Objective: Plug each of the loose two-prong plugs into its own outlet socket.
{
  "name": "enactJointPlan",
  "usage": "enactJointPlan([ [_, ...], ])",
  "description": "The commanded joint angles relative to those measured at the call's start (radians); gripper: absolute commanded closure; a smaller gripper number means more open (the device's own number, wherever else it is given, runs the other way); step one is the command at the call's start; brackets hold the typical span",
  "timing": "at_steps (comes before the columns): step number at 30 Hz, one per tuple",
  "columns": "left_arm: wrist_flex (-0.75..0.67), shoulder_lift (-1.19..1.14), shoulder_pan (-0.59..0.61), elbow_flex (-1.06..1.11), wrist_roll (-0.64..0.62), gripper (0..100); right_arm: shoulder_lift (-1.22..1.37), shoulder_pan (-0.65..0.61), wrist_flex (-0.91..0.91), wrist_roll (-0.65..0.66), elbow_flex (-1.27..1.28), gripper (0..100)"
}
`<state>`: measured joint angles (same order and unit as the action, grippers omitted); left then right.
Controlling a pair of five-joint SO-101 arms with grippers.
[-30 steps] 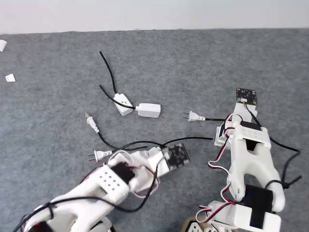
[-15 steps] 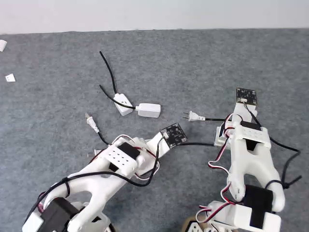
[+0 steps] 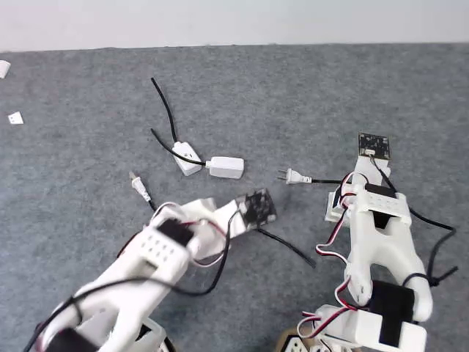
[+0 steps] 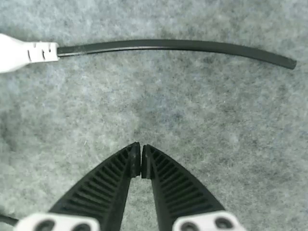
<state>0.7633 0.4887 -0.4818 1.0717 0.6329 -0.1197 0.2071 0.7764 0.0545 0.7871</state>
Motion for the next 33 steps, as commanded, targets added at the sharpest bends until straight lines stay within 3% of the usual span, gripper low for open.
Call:
enactJointPlan([
  [1, -0.071, 0.190, 0.006, 0.117, 0.097, 88, -0.002, -0.005, -0.008, 0.009, -0.051, 98.7],
  [5, -0.077, 0.304, 0.023, 0.182, 0.110, 80, -0.002, -0.005, -0.008, 0.009, -0.051, 98.7],
  [22, -0.084, 0.301, 0.040, 0.168, 0.203, 80, -0.002, -0.005, -0.008, 0.011, -0.051, 98.7],
  [29, -0.150, -0.015, 0.043, 0.061, 0.201, 80, -0.002, -0.005, -0.008, 0.011, -0.051, 98.7],
  [33, -0.144, -0.212, 0.063, -0.068, 0.203, 86, -0.002, -0.005, -0.008, 0.011, -0.051, 98.7],
])
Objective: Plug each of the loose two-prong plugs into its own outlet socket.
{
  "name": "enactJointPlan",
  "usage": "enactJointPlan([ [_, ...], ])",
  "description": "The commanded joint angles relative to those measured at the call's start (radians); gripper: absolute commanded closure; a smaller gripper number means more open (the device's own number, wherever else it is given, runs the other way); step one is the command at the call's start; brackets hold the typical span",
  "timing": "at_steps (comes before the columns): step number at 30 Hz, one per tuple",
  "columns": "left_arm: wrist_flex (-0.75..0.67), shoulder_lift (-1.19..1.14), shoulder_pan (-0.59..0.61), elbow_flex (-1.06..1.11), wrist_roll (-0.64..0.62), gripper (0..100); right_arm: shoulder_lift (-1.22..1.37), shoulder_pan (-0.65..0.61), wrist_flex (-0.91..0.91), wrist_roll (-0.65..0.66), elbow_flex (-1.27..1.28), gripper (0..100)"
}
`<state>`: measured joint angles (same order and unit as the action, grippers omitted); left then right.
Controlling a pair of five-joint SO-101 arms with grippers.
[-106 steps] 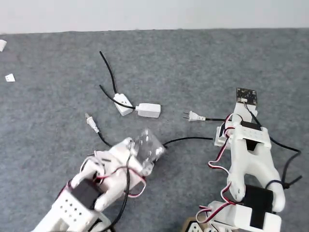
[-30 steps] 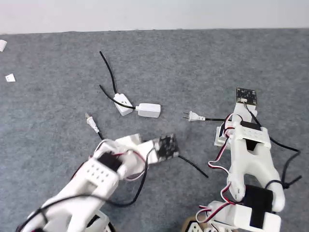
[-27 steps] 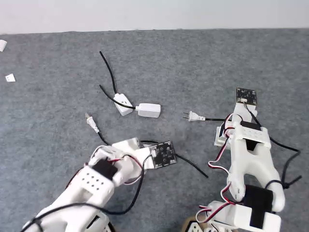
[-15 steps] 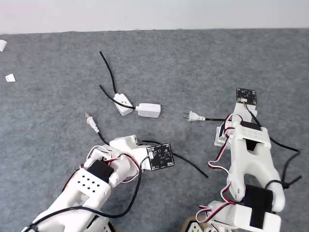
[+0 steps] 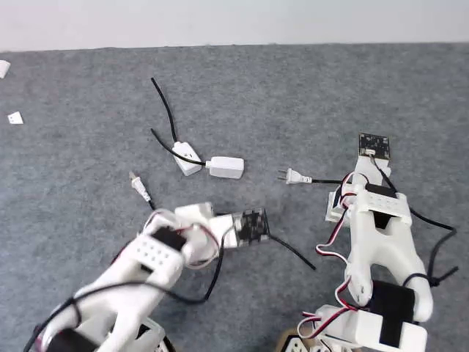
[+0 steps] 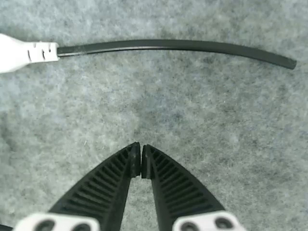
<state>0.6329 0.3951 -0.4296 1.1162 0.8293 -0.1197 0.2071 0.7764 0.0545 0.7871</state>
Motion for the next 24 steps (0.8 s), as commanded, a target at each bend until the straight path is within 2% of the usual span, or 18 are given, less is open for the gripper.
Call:
enactJointPlan([
  [1, -0.002, -0.147, 0.015, -0.143, 0.006, 88, -0.002, -0.005, -0.008, 0.011, -0.051, 98.7],
  [6, 0.086, -0.209, 0.028, -0.234, 0.003, 99, -0.002, -0.005, -0.008, 0.011, -0.052, 98.7],
  [8, 0.140, -0.204, 0.018, -0.242, -0.002, 99, -0.002, -0.005, -0.008, 0.011, -0.052, 98.7],
  [11, 0.244, -0.181, -0.023, -0.243, -0.098, 99, -0.002, -0.005, -0.008, 0.011, -0.052, 98.7],
  [15, 0.269, -0.160, -0.040, -0.242, -0.227, 99, -0.002, -0.005, -0.008, 0.011, -0.052, 98.7],
  [19, 0.232, -0.143, -0.026, -0.242, -0.222, 98, -0.002, -0.005, -0.008, 0.011, -0.052, 98.7],
  [22, 0.233, -0.138, -0.028, -0.237, -0.152, 98, -0.002, -0.005, -0.008, 0.011, -0.052, 98.7],
  [24, 0.233, -0.144, -0.018, -0.236, -0.115, 94, -0.002, -0.005, -0.008, 0.011, -0.052, 98.7],
])
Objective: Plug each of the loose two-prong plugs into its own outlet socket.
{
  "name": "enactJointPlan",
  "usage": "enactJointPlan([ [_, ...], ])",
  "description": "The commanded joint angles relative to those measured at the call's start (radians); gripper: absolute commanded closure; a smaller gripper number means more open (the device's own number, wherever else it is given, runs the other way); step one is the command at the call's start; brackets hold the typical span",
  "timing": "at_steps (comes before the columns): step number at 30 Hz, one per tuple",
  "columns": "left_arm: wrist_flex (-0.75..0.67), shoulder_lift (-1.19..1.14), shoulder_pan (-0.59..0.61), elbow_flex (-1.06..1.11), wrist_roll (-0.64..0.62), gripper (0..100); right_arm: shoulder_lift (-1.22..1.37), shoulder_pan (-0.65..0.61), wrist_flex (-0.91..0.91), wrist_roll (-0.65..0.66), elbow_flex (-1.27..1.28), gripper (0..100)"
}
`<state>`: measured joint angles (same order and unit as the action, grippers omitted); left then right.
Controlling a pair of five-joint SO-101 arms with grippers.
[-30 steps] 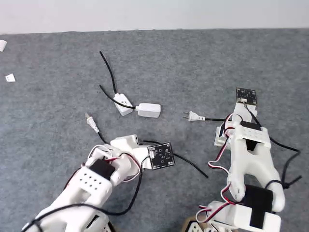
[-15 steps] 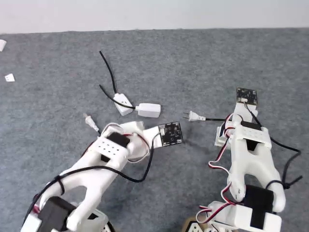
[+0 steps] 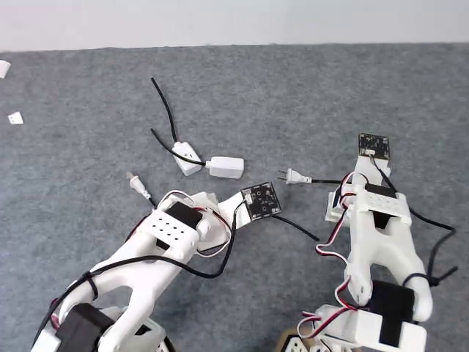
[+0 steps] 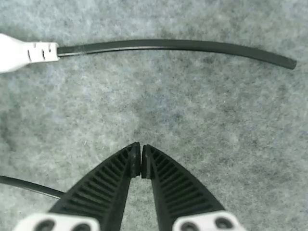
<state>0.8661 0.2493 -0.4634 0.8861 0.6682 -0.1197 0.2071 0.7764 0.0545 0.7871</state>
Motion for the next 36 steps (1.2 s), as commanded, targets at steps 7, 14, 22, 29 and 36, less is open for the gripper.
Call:
enactJointPlan([
  [7, -0.075, 0.000, 0.055, 0.015, 0.141, 79, -0.002, -0.007, -0.008, 0.011, -0.051, 98.7],
  [14, -0.112, -0.060, 0.115, -0.039, 0.144, 79, -0.002, -0.007, -0.008, 0.011, -0.051, 98.7],
  [22, 0.058, -0.358, 0.153, -0.341, 0.146, 79, -0.002, -0.007, -0.008, 0.011, -0.051, 98.7],
  [29, 0.152, -0.439, 0.144, -0.430, 0.178, 83, -0.002, -0.007, -0.010, 0.011, -0.051, 98.7],
  [36, 0.181, -0.446, 0.126, -0.435, 0.178, 99, -0.002, -0.008, -0.010, 0.040, -0.051, 98.9],
])
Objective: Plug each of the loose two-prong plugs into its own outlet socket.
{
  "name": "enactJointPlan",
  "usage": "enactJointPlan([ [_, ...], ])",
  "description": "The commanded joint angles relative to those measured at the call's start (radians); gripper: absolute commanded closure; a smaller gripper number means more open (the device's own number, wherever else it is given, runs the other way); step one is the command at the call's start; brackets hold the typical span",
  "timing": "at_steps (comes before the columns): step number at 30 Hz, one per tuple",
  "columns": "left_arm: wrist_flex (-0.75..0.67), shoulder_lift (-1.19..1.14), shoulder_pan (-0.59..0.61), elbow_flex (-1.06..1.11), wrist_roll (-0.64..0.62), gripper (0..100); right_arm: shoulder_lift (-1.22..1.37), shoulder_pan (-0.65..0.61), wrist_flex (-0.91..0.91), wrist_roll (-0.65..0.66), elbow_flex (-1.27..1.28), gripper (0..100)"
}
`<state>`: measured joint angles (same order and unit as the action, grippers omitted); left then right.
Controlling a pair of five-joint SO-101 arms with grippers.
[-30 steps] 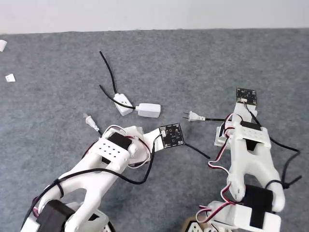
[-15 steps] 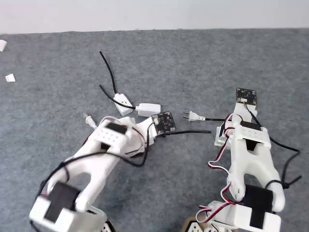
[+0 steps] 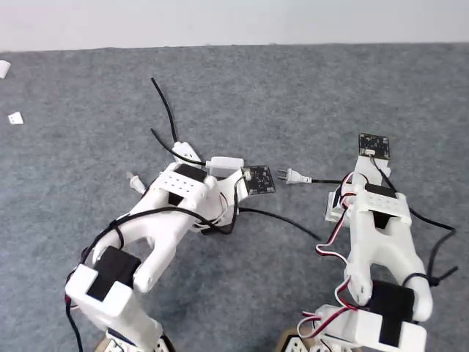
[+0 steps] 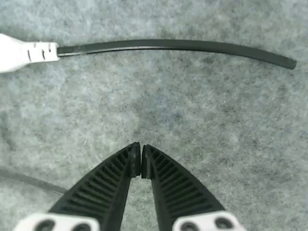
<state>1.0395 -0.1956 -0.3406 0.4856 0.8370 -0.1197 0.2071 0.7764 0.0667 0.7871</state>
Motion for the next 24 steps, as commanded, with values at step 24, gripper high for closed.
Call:
enactJointPlan([
  [24, 0.083, 0.106, -0.038, -0.058, -0.491, 99, -0.002, -0.008, -0.008, 0.031, -0.051, 98.7],
])
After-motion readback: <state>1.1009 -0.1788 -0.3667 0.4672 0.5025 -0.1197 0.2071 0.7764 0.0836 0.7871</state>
